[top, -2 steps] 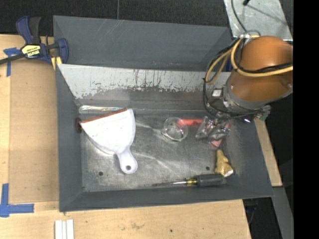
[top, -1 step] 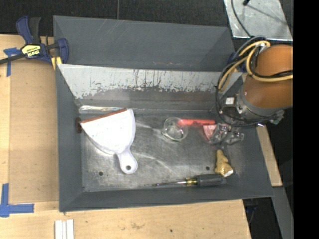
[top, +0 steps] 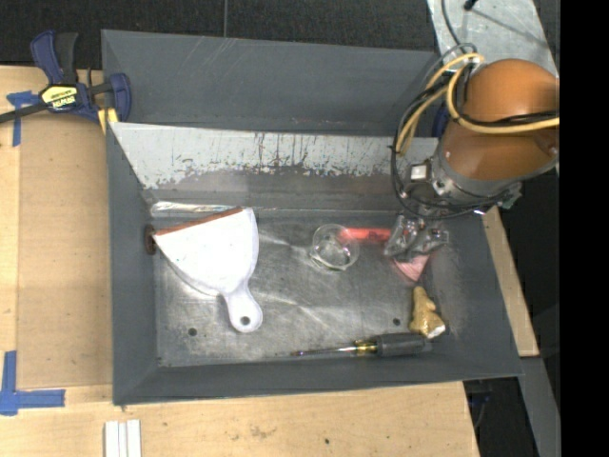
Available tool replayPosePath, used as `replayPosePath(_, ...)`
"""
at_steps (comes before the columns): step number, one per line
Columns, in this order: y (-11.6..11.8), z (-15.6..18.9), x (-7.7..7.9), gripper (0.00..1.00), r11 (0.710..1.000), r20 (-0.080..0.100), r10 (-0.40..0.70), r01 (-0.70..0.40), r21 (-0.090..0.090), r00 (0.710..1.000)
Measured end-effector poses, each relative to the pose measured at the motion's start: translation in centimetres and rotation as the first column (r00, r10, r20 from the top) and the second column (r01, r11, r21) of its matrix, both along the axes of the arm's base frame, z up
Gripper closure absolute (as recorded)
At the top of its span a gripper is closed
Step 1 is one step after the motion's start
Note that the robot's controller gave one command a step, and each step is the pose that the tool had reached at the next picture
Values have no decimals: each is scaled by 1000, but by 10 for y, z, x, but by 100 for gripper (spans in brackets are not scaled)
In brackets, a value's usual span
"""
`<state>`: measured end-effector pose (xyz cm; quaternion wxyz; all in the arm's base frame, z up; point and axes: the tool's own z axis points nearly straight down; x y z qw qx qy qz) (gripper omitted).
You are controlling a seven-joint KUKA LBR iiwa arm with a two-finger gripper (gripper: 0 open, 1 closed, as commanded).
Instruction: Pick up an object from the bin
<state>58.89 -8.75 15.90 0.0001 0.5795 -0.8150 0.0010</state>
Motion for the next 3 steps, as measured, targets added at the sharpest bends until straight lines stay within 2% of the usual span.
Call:
replayPosePath(1, -25, -14, -84, 0, 990, -3, 139, -139, 2, 990)
replayPosePath(2, -24, -13, -83, 0, 990, 0, 140, -140, 3, 990)
replayPosePath(3, -24, -67, -74, 0, 982, 7, 187, -187, -1, 982)
